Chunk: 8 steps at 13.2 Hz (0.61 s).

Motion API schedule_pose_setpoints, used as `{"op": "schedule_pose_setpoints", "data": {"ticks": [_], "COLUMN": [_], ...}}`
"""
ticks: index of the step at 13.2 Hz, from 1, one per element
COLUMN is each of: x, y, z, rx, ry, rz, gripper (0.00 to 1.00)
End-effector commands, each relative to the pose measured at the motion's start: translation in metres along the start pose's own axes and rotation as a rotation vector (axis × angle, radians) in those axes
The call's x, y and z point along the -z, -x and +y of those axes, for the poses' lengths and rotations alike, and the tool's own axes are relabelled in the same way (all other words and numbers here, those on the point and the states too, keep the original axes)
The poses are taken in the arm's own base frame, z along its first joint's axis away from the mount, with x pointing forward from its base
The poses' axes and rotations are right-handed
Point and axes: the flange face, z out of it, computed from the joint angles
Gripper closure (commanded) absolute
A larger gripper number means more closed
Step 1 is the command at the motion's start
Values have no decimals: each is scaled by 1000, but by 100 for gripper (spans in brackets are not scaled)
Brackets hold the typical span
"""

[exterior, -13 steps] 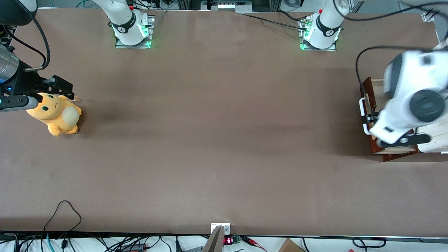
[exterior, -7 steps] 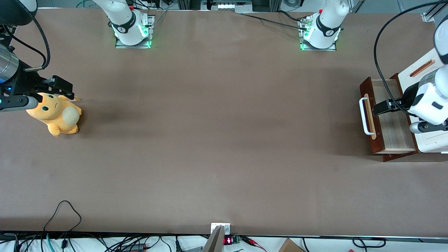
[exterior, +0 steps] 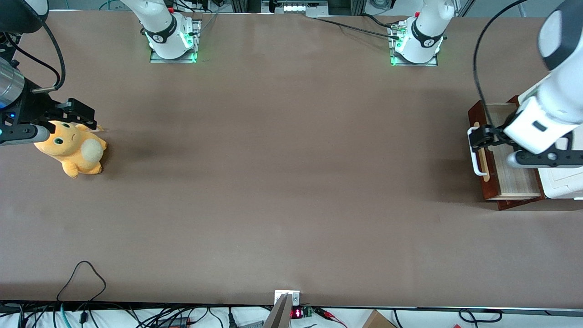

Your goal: Open lower drawer with left arm only

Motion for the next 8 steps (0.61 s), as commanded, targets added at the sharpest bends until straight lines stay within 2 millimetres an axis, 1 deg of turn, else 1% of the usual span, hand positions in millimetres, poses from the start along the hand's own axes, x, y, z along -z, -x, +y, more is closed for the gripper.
{"op": "schedule_pose_setpoints", "data": {"ticks": [1,2,3,4,5,6,7,8], "x": [18,18,15,16,8,6,-2,-2], "y": [9,10,11,16,18,24,30,36], "z": [-38,-41,-38,-37,-33,-31,-23,-21], "rx": [40,46,42,37,28,13,-7,-10], "ry": [135,137,137,131,125,112,105,101], "rz": [16,13,5,10,5,17,12,18], "gripper": [0,0,0,0,0,0,0,0]}}
